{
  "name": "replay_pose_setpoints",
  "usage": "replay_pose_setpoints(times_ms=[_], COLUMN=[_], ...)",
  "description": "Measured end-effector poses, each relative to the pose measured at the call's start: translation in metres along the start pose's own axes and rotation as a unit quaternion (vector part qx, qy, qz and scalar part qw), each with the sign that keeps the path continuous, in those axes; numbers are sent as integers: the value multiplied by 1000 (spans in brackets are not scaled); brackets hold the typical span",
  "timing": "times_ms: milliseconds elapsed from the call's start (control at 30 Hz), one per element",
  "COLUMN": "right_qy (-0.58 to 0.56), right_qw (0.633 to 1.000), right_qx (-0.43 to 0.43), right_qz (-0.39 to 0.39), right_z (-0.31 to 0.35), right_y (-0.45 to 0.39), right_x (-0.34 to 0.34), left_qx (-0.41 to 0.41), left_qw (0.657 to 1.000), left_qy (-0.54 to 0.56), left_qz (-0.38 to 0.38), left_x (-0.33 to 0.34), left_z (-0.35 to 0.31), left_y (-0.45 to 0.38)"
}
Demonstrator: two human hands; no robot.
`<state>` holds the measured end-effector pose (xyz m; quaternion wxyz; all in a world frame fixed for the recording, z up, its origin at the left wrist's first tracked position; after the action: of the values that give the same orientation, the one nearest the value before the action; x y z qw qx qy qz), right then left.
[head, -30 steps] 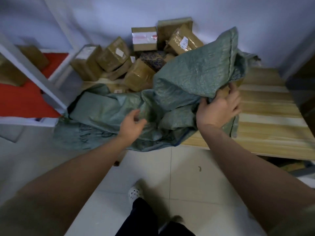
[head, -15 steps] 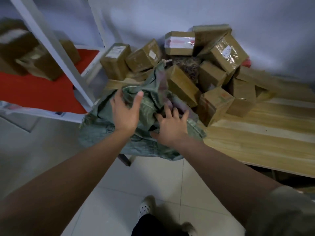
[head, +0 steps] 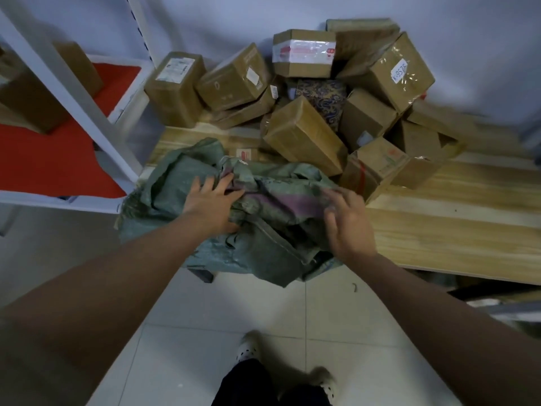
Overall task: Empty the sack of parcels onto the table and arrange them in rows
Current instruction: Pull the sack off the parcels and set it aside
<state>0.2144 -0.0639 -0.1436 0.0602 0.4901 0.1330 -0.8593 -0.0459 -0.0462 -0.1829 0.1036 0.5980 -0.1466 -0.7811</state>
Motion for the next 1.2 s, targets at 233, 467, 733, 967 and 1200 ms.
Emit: replay_pose_setpoints(times_ms=[233, 467, 733, 967, 1200], right_qy=[-264, -403, -502, -440, -436], right_qw=[850, 801, 749, 758, 811], right_qx=[437, 440, 419, 447, 364], right_qz=[129, 58, -103, -177, -138], right_z=[-90, -79, -93, -150, -151], right_y=[37, 22, 19, 54, 58], right_x=[46, 54, -21, -79, -98], left_qx=[-15, -28, -12, 113, 128], left_qw=[1000, 997, 966, 981, 986], left_qy=[-8, 49, 189, 125, -92], left_qz=[-26, -54, -177, -100, -52], left_x=[18, 9, -54, -68, -30], left_z=[1, 21, 4, -135, -171], left_y=[-6, 7, 51, 63, 1])
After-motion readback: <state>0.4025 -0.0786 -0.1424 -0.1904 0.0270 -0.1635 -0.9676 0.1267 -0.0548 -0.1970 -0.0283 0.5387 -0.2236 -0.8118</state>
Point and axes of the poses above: each hand's wrist, its own y-axis away from the middle knuckle, its own x-axis out of the palm, z = x × y, the point moved 9 cm from there along -y, towards the middle knuckle, and after that the axes turned 3 degrees about -x, right-handed, at the moved point
